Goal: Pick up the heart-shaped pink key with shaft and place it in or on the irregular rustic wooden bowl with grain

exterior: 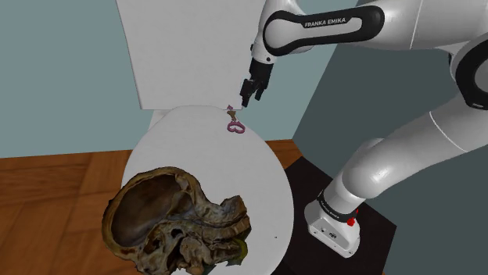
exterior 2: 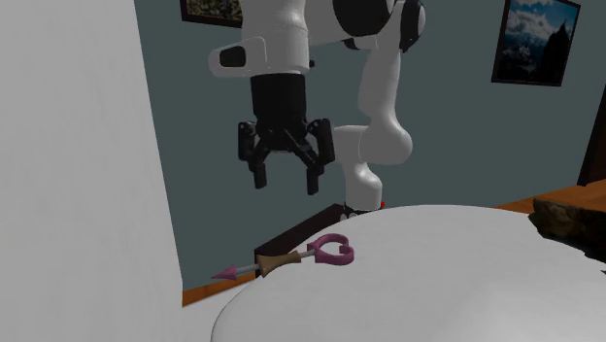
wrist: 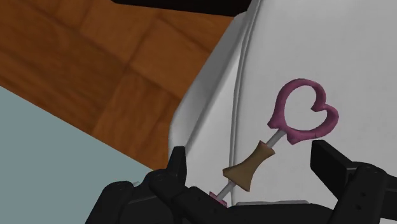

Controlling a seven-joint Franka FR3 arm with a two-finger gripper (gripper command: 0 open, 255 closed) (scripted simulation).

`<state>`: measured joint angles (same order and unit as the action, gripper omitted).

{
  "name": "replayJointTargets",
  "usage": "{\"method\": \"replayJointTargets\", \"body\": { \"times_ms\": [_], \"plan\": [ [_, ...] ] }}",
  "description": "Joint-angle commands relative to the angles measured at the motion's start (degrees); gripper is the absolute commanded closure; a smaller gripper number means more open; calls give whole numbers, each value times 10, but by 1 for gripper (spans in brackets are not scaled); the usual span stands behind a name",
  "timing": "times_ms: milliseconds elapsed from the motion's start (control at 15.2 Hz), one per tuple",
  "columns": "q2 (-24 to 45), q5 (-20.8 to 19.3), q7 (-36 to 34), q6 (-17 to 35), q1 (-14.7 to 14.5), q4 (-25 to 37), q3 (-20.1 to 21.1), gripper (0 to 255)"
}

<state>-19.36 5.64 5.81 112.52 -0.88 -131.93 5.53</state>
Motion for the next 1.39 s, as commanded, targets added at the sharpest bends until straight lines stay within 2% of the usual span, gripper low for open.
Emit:
{"method": "replayJointTargets", "body": {
  "times_ms": [0, 264, 792, 1320],
  "plan": [
    [45, -8, -9, 24, -1, 23, 8, 0],
    [132, -30, -30, 59, -3, 80, 22, 0],
    [156, -32, -32, 117, -4, 45, 24, 0],
    [156, -32, -32, 117, -4, 45, 24, 0]
  ]
}}
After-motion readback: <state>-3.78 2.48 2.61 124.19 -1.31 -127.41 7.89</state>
